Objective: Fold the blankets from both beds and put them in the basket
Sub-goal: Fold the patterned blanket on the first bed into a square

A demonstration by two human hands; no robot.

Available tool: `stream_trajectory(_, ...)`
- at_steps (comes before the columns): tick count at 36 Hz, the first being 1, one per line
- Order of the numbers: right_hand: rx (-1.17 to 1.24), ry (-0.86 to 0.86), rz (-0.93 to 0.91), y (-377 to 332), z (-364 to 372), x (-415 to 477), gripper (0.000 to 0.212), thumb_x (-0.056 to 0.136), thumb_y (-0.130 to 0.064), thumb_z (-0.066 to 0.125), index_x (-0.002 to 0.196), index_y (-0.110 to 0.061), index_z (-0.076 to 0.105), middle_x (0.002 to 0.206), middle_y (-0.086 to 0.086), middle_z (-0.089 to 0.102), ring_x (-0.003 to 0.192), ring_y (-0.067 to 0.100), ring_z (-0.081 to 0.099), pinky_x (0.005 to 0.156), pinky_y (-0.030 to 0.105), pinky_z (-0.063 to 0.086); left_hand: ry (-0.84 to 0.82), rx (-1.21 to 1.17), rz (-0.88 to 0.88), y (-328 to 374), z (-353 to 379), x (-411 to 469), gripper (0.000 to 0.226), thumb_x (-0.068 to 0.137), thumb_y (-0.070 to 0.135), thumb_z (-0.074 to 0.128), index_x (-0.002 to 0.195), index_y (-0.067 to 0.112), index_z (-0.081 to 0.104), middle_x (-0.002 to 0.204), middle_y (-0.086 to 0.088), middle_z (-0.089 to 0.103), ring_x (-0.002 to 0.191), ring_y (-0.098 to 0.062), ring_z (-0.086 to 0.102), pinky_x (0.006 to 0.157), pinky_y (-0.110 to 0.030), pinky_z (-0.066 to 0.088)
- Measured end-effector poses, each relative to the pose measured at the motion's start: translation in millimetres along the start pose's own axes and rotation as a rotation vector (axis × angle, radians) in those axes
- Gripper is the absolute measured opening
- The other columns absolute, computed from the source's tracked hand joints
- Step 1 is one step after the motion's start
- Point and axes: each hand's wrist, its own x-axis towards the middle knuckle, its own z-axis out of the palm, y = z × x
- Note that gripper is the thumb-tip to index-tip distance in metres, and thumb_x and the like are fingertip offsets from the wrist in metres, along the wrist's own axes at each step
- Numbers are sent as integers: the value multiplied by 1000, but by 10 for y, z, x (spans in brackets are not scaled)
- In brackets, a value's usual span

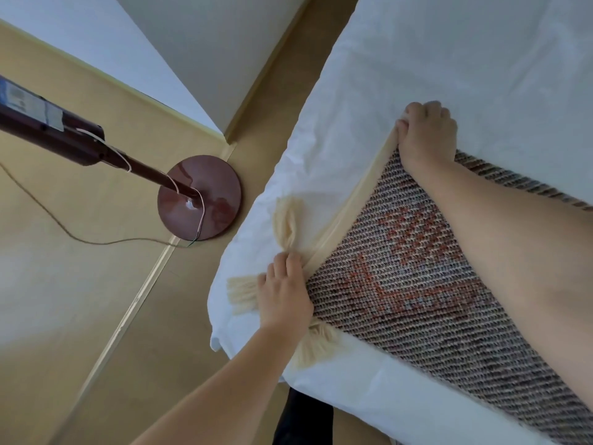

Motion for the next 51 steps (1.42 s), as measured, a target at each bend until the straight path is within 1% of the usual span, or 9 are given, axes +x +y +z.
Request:
stream_trajectory(2,-27,18,-43,-18,-51,-118,47,101,-32,28,138,-7,39,146,19,35,136,35,29,116,48,20,92,28,115,67,67,1,67,63,-1,52,127,13,40,134,-12,45,121,-33,43,106,-47,34)
stream_trajectory(4,-74,-31,-144,-74,-64,-319,57,102,-38,19,149,-6,21,158,17,15,147,33,10,120,48,5,93,45,244,199,106,10,68,68,5,47,135,10,39,146,-12,38,137,-29,24,117,-50,15)
stream_trajectory(8,-98,-186,-251,-137,71,-690,70,98,-49,12,152,-4,7,160,16,1,148,30,-3,119,45,-3,-21,75,387,486,256,41,61,96,36,28,149,8,21,159,-9,13,147,-22,1,117,-44,0)
stream_trajectory(12,-144,-226,-179,188,144,-764,78,95,-58,5,152,-4,1,161,15,-2,148,28,-4,120,45,-4,-109,195,388,561,428,107,68,97,54,13,149,15,-7,157,-5,-18,145,-19,-22,117,-44,-13)
stream_trajectory(16,-152,-236,-117,719,103,-844,81,94,-60,1,152,-5,0,161,14,-4,148,26,-6,120,43,-6,-128,272,319,646,479,135,73,94,59,5,145,13,-20,153,-8,-27,142,-22,-30,116,-46,-17)
stream_trajectory(30,-177,-266,128,2658,-98,-1668,80,94,-61,5,152,-5,-2,160,15,-7,148,26,-8,120,43,-6,-88,376,476,1980,828,277,76,92,58,4,150,12,-13,159,-13,-17,145,-29,-19,117,-51,-11)
stream_trajectory(39,-139,-284,284,3603,-168,-2216,83,93,-63,10,152,-6,-1,161,14,-7,148,28,-9,119,45,-7,-132,419,621,2804,1340,-184,77,92,60,4,149,12,-16,158,-11,-21,145,-29,-22,116,-53,-12)
stream_trajectory(45,-97,-256,379,3431,-192,-2239,79,96,-57,12,152,-3,-3,159,18,-10,147,32,-11,119,45,-6,-123,450,613,2794,1462,-341,75,93,59,3,145,11,-21,158,-11,-19,145,-27,-22,117,-52,-11)
stream_trajectory(51,-5,-257,459,2964,-67,-2829,79,95,-56,8,151,-1,-4,160,18,-8,147,31,-8,120,46,-4,-123,454,663,2662,1478,-483,75,93,58,6,151,13,-8,160,-11,-10,147,-28,-15,117,-53,-9)
